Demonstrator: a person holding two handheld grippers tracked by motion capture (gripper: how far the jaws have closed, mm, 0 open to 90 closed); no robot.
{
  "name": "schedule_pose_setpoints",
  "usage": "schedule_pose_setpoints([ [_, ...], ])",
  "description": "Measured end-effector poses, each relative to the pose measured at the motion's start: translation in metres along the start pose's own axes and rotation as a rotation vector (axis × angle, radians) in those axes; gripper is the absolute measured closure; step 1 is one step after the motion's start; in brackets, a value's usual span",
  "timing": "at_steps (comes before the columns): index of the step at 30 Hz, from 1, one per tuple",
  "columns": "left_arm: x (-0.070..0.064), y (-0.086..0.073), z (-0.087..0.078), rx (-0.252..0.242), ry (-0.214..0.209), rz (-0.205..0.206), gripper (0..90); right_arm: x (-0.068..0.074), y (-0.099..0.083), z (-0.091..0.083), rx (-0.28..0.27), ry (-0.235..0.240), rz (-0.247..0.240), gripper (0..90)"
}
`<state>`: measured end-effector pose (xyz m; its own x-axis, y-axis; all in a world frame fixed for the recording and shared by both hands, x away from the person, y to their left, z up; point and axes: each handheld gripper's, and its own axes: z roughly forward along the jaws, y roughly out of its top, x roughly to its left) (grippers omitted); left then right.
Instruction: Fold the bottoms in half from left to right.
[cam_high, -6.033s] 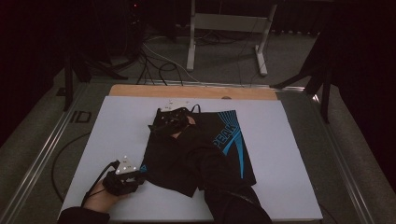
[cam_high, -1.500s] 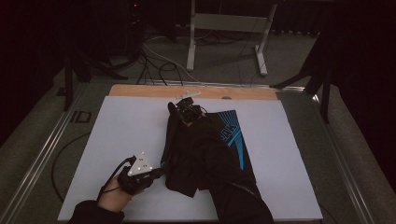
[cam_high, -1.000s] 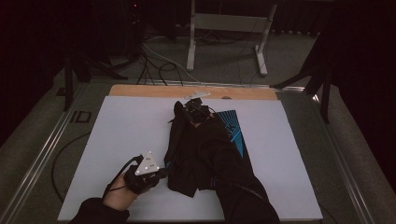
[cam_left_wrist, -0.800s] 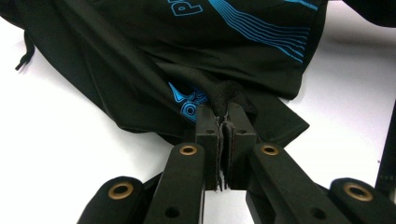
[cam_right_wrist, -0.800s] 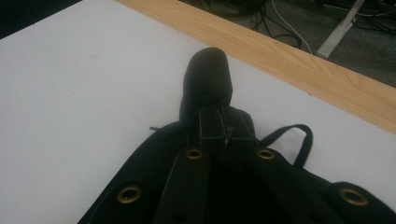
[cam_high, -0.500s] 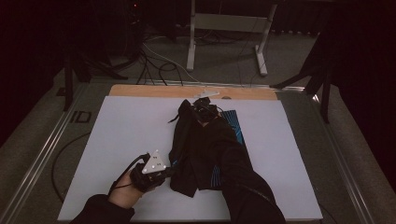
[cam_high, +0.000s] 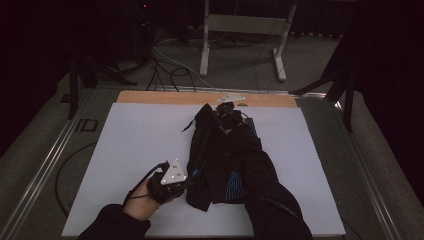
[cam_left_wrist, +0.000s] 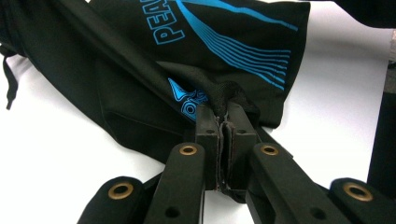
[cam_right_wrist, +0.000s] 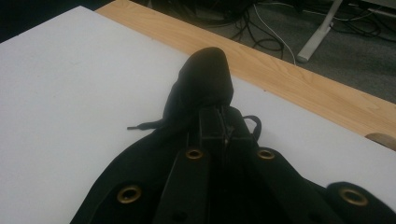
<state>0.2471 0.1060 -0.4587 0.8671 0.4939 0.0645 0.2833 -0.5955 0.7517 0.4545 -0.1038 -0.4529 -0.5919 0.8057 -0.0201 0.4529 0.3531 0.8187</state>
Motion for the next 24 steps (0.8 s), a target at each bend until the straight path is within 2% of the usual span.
schedule_pose_setpoints([
  [15,-0.009,0.022,0.01,-0.014,-0.016,0.046,87.8,-0.017,-0.002,-0.018,-0.014,-0.031,0.014,89.7],
  [24,-0.013,0.037,0.026,-0.024,-0.035,0.071,87.8,-0.033,-0.007,-0.028,-0.019,-0.051,0.016,89.7],
])
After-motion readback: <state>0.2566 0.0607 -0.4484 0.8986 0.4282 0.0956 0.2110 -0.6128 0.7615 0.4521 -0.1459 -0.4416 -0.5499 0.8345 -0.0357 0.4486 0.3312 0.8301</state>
